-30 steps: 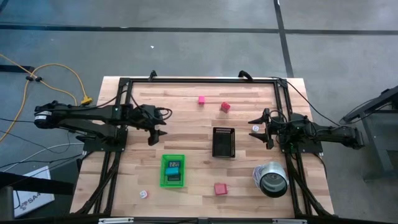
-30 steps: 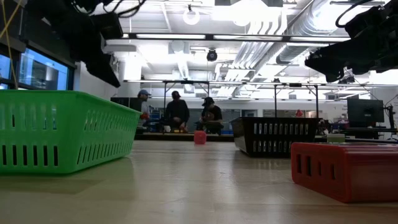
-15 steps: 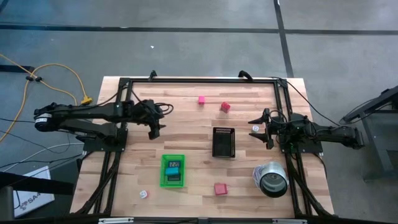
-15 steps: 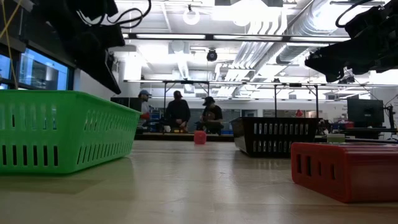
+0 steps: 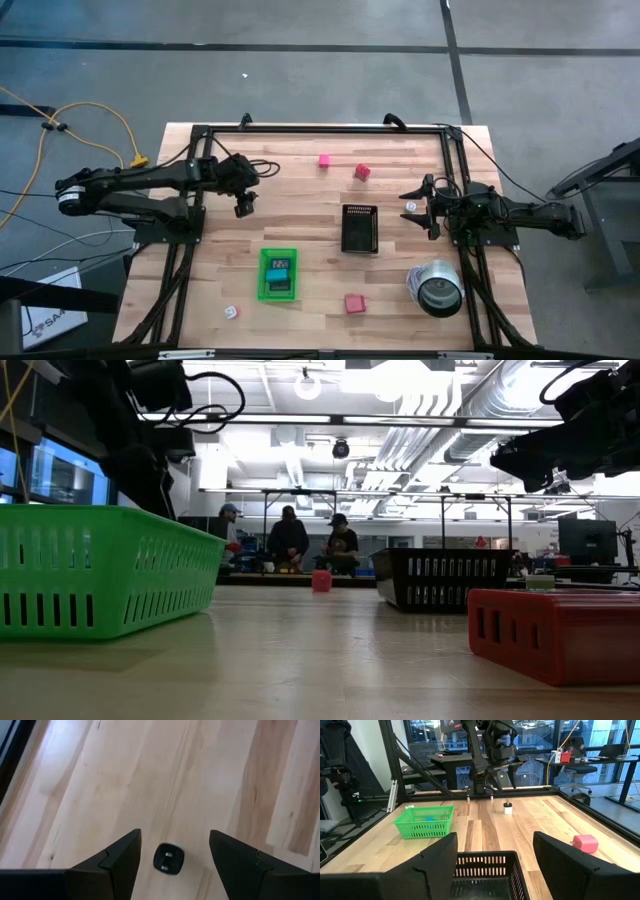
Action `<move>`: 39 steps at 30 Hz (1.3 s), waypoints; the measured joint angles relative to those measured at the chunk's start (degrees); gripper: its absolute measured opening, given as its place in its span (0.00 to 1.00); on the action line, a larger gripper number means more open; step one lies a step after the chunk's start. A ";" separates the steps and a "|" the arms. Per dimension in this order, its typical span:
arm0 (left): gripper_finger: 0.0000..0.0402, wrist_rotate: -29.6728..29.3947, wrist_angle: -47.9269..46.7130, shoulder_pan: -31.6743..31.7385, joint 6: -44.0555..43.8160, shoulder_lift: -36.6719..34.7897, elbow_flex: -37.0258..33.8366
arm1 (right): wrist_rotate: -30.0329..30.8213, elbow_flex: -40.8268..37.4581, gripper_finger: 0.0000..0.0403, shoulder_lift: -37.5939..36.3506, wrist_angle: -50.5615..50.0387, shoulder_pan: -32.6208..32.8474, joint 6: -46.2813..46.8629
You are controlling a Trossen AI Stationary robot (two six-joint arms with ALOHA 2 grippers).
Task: Pick & Place Office items
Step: Put the white charger adapter into the black bin
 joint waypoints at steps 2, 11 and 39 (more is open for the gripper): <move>0.57 -0.01 -1.28 0.29 0.20 0.00 0.00 | 0.00 0.01 0.62 0.02 0.02 0.00 0.00; 0.65 0.02 -4.04 1.79 2.82 0.00 0.00 | 0.00 0.02 0.62 0.02 0.00 0.00 0.00; 0.75 -0.39 -3.55 2.36 12.86 11.72 0.55 | 0.00 0.02 0.62 0.00 0.01 0.00 0.00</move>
